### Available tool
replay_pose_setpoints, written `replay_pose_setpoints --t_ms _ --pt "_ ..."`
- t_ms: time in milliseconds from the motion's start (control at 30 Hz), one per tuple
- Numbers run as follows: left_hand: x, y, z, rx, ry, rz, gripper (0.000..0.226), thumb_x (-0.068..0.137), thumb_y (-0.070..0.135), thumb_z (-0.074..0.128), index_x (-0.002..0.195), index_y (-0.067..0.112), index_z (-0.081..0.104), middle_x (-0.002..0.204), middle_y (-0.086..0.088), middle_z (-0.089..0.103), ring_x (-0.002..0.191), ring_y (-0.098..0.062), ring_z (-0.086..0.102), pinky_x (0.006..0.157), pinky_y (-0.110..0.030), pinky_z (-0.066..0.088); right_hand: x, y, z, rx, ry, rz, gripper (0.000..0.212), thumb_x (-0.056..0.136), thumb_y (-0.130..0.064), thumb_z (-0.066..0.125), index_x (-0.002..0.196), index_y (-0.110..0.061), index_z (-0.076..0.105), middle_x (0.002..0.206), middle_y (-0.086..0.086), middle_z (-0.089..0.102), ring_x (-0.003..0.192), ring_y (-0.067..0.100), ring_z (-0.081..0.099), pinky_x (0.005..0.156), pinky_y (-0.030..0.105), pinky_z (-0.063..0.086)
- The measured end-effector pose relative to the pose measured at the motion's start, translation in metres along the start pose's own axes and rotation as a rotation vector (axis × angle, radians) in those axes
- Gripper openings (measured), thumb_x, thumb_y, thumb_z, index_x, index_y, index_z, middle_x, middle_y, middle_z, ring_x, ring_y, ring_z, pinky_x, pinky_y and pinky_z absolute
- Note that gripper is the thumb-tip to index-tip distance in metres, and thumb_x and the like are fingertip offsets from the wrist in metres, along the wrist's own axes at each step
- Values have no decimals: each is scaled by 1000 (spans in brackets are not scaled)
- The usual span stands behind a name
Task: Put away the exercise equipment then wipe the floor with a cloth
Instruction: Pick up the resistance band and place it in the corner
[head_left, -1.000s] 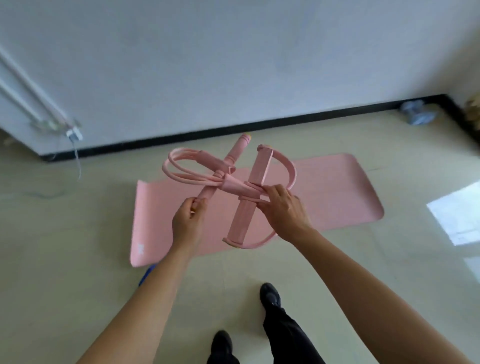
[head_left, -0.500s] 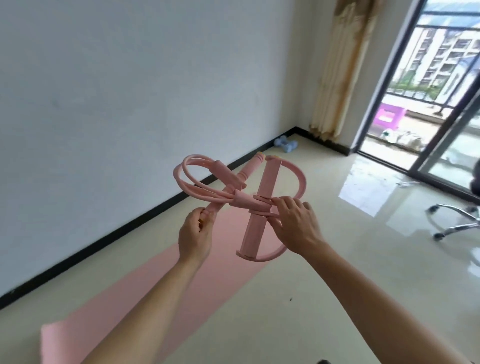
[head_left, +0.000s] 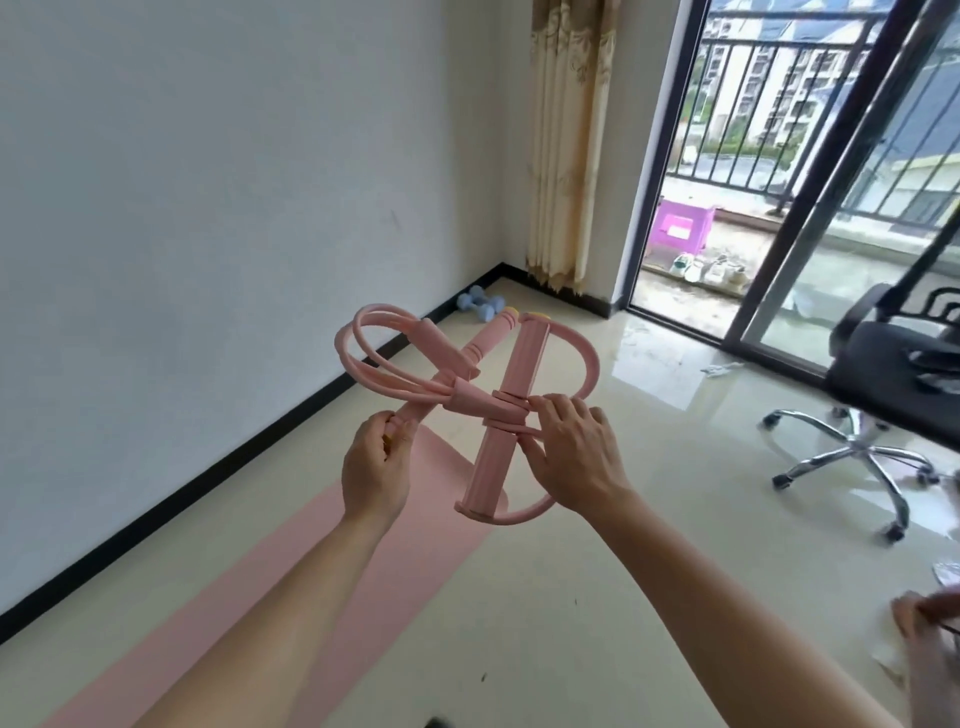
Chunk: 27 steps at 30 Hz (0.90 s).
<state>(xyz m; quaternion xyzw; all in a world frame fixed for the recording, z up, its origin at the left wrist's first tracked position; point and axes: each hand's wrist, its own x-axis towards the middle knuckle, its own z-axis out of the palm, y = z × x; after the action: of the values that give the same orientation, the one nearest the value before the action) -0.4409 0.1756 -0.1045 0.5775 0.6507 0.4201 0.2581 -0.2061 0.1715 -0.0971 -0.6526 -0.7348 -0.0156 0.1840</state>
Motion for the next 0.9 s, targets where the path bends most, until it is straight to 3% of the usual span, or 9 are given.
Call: replay_pose_setpoints --t_ms 367,733,900 --pt "237 14 138 -9 119 24 26 100 43 48 88 20 53 80 10 51 70 -7 49 59 -22 35 252 110 77 -7 35 -43 44 90 -38 66 128 -15 61 119 4 68 107 30 64 86 43 49" --pt "507 69 285 22 4 62 29 99 48 45 94 21 56 86 6 59 77 -12 56 65 -32 47 511 252 106 -42 45 37 43 89 -36 68 127 -16 61 117 5 68 107 30 64 85 44 49" --pt "630 68 369 64 33 22 24 98 43 49 92 21 56 84 10 56 77 -14 54 63 -31 39 636 322 167 -11 20 16 43 88 -36 69 126 -15 63 115 6 69 105 31 65 86 44 49"
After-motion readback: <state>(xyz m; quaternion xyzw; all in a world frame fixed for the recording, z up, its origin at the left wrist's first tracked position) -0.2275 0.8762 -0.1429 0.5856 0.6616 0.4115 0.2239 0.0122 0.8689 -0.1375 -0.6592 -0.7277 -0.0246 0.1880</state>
